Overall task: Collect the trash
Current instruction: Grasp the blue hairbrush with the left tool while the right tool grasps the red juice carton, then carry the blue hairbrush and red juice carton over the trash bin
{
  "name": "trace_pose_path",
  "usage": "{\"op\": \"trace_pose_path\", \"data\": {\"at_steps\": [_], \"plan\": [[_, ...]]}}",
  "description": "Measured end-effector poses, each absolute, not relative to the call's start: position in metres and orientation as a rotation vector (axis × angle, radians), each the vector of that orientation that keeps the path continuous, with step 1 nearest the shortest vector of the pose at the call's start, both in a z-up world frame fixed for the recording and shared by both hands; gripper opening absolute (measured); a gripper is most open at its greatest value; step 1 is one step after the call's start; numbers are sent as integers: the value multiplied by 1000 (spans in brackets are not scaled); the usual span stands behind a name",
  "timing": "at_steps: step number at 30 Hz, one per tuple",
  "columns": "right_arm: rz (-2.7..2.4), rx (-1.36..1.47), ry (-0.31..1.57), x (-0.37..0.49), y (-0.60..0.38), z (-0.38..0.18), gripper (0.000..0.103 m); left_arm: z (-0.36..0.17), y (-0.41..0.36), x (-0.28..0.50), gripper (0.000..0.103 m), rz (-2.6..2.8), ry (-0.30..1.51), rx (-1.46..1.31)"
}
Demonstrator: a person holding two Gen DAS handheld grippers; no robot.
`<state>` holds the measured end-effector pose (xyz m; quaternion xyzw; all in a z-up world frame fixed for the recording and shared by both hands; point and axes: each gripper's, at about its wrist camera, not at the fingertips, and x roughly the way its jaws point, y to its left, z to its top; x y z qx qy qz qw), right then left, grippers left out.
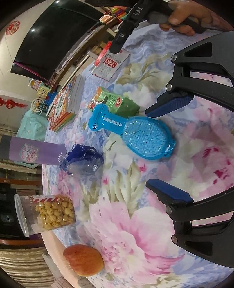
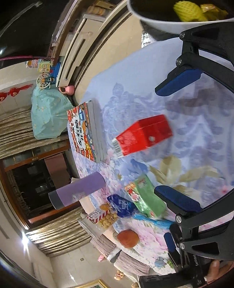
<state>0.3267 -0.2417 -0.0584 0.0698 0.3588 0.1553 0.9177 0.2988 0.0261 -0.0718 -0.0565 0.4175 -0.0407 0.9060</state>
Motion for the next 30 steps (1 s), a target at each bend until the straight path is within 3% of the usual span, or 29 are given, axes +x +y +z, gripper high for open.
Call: {"op": "trace_pose_path", "data": {"at_steps": [3, 6, 9, 11, 13, 30], "plan": [[313, 124, 744, 335, -238, -63, 100, -73, 23, 303, 70, -102, 856, -111], [314, 131, 765, 340, -237, -68, 94, -72, 19, 304, 48, -127, 851, -100], [308, 130, 768, 341, -236, -68, 73, -72, 15, 303, 48, -130, 844, -81], [304, 134, 778, 341, -236, -69, 44, -71, 16, 301, 48, -127, 834, -79], [303, 149, 784, 339, -239, -70, 37, -69, 18, 296, 48, -120, 828, -88], [310, 284, 743, 254, -271, -63, 35, -56, -14, 235, 47, -234, 821, -147]]}}
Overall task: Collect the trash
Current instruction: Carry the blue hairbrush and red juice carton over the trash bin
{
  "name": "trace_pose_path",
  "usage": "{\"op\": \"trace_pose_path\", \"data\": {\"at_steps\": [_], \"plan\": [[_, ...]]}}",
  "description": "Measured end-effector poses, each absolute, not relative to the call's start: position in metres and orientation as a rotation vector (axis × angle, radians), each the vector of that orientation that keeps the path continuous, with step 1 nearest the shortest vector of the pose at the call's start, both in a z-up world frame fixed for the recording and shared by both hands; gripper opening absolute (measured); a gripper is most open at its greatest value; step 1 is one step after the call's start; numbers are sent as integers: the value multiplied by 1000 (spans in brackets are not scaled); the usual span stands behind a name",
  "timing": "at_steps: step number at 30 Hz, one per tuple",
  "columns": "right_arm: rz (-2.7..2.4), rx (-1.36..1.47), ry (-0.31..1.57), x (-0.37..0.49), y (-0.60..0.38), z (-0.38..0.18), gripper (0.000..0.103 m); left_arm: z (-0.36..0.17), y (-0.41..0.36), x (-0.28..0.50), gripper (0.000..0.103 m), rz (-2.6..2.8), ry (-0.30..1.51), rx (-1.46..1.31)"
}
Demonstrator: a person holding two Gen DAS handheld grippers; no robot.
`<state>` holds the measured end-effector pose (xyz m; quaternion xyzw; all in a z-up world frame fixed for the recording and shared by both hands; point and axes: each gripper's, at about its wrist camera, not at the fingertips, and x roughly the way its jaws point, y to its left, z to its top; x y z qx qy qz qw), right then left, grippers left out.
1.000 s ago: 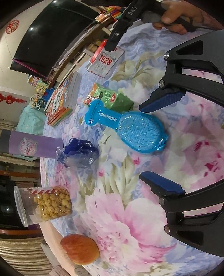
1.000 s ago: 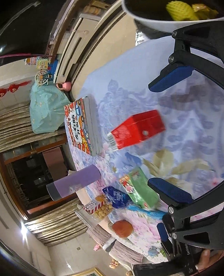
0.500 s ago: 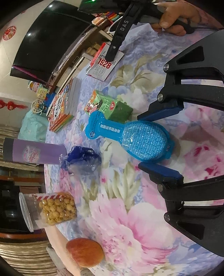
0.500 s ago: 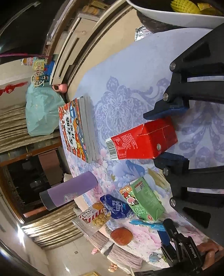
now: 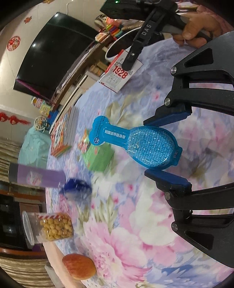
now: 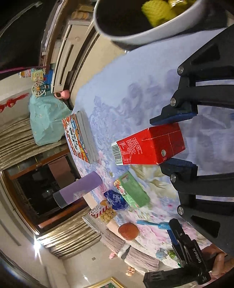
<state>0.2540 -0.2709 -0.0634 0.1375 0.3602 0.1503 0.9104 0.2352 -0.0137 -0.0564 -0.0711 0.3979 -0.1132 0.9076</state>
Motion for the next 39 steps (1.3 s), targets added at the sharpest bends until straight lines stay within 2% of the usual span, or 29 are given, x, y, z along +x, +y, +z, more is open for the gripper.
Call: {"op": "trace_pose_path", "data": {"at_steps": [16, 39], "plan": [[231, 340, 680, 185, -315, -48, 35, -48, -79, 211, 47, -368, 829, -77], [127, 394, 597, 145, -375, -34, 35, -33, -148, 203, 48, -470, 814, 4]]}}
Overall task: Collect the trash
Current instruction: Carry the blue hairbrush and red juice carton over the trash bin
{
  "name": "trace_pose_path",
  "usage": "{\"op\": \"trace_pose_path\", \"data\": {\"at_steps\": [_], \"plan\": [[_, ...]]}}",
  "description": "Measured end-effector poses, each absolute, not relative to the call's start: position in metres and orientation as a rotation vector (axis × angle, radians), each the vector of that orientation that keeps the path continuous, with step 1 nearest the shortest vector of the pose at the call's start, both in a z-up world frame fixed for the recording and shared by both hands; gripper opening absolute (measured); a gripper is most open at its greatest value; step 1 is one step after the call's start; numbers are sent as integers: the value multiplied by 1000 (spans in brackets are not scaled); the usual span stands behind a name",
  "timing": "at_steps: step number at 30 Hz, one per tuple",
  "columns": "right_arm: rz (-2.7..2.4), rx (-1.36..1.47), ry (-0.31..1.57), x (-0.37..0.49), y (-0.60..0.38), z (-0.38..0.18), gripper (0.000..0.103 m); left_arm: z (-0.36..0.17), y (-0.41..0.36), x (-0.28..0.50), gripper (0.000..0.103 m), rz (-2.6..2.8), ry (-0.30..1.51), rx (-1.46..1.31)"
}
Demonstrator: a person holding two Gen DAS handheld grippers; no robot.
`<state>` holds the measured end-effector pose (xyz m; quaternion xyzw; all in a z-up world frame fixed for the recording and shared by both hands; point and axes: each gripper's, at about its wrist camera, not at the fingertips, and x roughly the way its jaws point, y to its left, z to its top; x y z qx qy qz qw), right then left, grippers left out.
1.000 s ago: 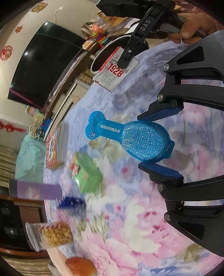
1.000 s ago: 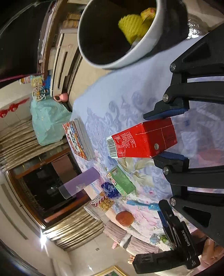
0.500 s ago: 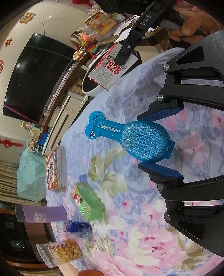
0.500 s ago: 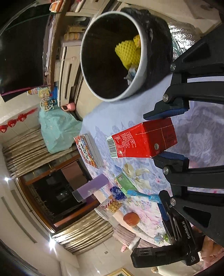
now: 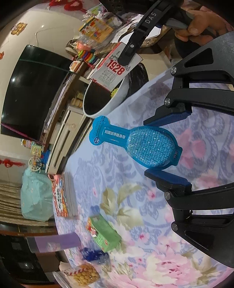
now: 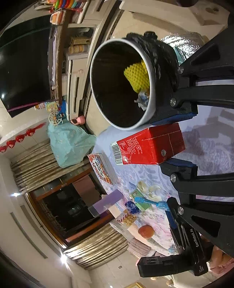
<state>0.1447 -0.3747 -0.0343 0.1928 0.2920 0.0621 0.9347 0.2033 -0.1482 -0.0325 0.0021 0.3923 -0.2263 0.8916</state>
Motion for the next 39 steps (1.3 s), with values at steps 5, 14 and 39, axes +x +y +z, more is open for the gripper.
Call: {"op": "trace_pose_path", "data": {"at_steps": [5, 14, 39], "plan": [[96, 407, 578, 138, -391, -32, 35, -30, -164, 205, 48, -490, 813, 19], [50, 427, 563, 131, -416, -31, 35, -22, -198, 208, 47, -531, 802, 60], [-5, 430, 554, 140, -451, -24, 35, -14, -264, 223, 48, -593, 782, 151]]}}
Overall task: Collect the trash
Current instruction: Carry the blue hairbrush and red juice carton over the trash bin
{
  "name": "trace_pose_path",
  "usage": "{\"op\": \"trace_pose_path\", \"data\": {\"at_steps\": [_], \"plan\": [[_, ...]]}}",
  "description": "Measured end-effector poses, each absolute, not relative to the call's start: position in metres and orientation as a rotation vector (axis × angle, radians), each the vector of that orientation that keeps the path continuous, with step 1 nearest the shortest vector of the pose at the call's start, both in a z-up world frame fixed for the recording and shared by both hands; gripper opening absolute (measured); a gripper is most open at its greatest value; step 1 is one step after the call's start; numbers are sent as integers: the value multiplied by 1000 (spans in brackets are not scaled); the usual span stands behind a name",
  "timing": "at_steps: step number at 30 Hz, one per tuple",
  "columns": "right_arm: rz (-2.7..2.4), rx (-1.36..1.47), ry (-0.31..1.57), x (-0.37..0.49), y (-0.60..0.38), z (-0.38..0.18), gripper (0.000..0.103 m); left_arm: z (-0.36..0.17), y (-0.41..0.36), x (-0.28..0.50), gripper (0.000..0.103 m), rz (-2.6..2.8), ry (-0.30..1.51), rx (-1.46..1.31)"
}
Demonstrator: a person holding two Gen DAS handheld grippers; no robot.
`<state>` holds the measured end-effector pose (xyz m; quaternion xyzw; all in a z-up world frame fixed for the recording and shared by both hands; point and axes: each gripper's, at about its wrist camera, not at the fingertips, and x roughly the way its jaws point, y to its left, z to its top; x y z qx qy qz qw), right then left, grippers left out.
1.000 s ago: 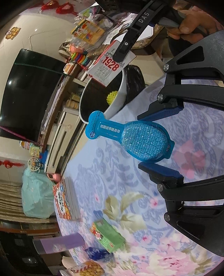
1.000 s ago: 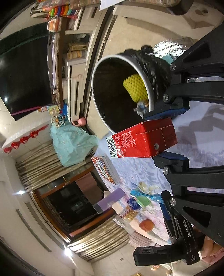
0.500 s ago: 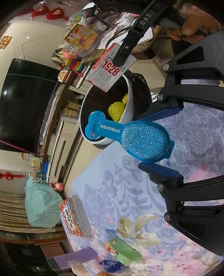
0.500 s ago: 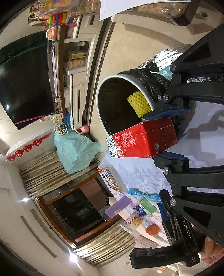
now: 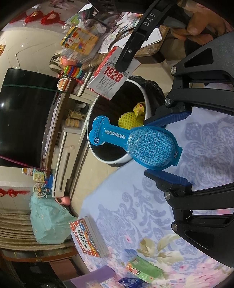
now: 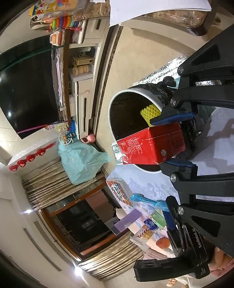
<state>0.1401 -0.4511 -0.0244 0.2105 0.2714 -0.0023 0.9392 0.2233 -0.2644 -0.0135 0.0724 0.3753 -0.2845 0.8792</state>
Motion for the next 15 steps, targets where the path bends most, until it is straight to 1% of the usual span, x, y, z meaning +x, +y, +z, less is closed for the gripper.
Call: {"op": "trace_pose_path", "data": {"at_steps": [15], "plan": [[-18, 427, 583, 160, -469, -27, 35, -12, -291, 244, 48, -597, 779, 196]]}}
